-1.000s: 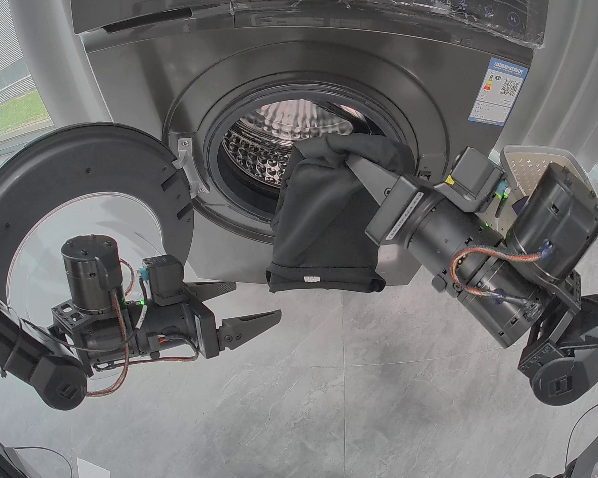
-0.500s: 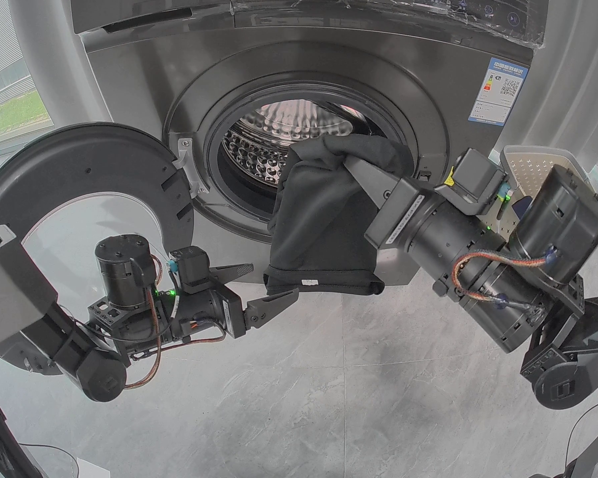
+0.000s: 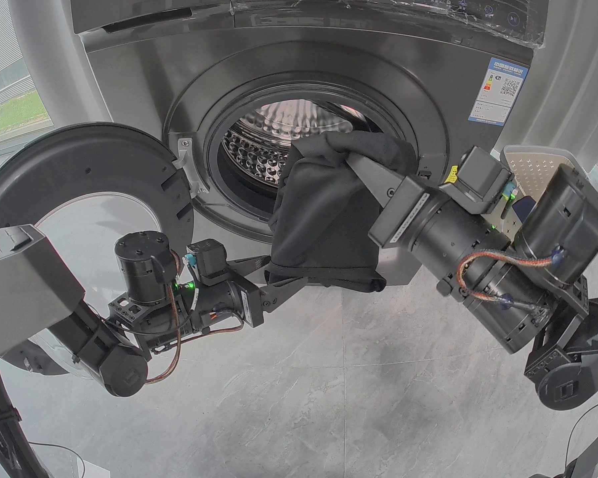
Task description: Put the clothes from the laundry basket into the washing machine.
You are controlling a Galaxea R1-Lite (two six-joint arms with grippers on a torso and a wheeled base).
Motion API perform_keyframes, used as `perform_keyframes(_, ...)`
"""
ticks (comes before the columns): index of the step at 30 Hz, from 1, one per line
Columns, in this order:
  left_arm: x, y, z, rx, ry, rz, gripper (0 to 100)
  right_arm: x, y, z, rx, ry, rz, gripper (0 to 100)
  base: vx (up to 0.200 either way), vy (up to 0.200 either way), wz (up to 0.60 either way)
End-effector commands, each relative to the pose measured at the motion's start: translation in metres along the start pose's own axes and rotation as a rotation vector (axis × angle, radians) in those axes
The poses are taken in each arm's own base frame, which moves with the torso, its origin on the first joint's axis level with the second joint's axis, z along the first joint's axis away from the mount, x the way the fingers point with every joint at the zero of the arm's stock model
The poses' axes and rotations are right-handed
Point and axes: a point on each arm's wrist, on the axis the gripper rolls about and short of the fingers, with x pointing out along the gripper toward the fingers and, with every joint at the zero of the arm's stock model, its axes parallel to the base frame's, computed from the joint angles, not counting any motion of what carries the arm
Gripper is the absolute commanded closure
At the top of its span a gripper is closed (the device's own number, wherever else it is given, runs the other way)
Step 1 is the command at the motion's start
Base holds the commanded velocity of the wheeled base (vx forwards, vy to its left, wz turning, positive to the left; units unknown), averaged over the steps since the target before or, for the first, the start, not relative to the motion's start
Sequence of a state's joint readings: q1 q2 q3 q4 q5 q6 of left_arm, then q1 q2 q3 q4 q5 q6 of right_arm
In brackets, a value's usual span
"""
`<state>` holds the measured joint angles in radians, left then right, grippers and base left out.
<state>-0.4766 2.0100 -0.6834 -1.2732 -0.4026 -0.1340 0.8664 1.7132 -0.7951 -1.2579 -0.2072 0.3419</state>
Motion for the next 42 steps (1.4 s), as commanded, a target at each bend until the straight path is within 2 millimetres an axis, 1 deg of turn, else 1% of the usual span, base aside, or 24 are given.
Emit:
perform_keyframes(1, 0.002, -0.007, 0.001, -0.006, -0.010, -0.017, 100, -0.002, -0.001, -0.001, -0.001, 0.005, -0.001, 100, 0.000, 0.000, 0.00)
perform_keyframes(4, 0.001, -0.014, 0.000, -0.014, -0.010, -0.034, 100, -0.002, -0.001, -0.002, -0.001, 0.007, -0.002, 100, 0.000, 0.000, 0.00)
perform_keyframes(8, -0.001, -0.017, -0.001, -0.011, -0.018, -0.040, 100, -0.002, -0.001, -0.001, -0.001, 0.005, -0.003, 100, 0.000, 0.000, 0.00)
perform_keyframes(10, -0.008, -0.022, 0.000, -0.008, -0.022, -0.048, 100, -0.003, -0.002, -0.002, -0.002, 0.009, -0.004, 100, 0.000, 0.000, 0.00)
perform_keyframes(15, -0.036, -0.043, 0.004, -0.004, -0.024, -0.081, 100, -0.006, -0.004, -0.003, -0.007, 0.017, -0.012, 100, 0.000, 0.000, 0.00)
perform_keyframes(17, -0.046, -0.046, 0.003, -0.007, -0.014, -0.079, 100, -0.007, -0.006, -0.003, -0.010, 0.019, -0.017, 100, 0.000, 0.000, 0.00)
perform_keyframes(22, -0.048, -0.045, -0.005, -0.018, 0.018, -0.071, 100, -0.008, -0.005, -0.001, -0.008, 0.016, -0.014, 100, 0.000, 0.000, 0.00)
perform_keyframes(23, -0.045, -0.043, -0.011, -0.023, 0.036, -0.067, 100, -0.009, -0.004, -0.001, -0.010, 0.020, -0.013, 100, 0.000, 0.000, 0.00)
perform_keyframes(24, -0.044, -0.043, -0.011, -0.023, 0.036, -0.067, 100, -0.009, -0.004, -0.001, -0.010, 0.020, -0.013, 100, 0.000, 0.000, 0.00)
perform_keyframes(27, -0.034, -0.038, -0.015, -0.026, 0.040, -0.061, 100, -0.009, -0.004, -0.002, -0.008, 0.020, -0.010, 100, 0.000, 0.000, 0.00)
perform_keyframes(28, -0.030, -0.034, -0.015, -0.028, 0.035, -0.055, 0, -0.009, -0.004, -0.002, -0.008, 0.020, -0.010, 100, 0.000, 0.000, 0.00)
perform_keyframes(39, -0.008, -0.016, -0.022, -0.029, 0.003, -0.009, 0, -0.010, -0.002, 0.001, -0.009, 0.014, -0.003, 100, 0.000, 0.000, 0.00)
perform_keyframes(42, 0.001, -0.010, -0.026, -0.030, 0.000, 0.005, 0, -0.011, -0.002, 0.000, -0.009, 0.016, -0.002, 100, 0.000, 0.000, 0.00)
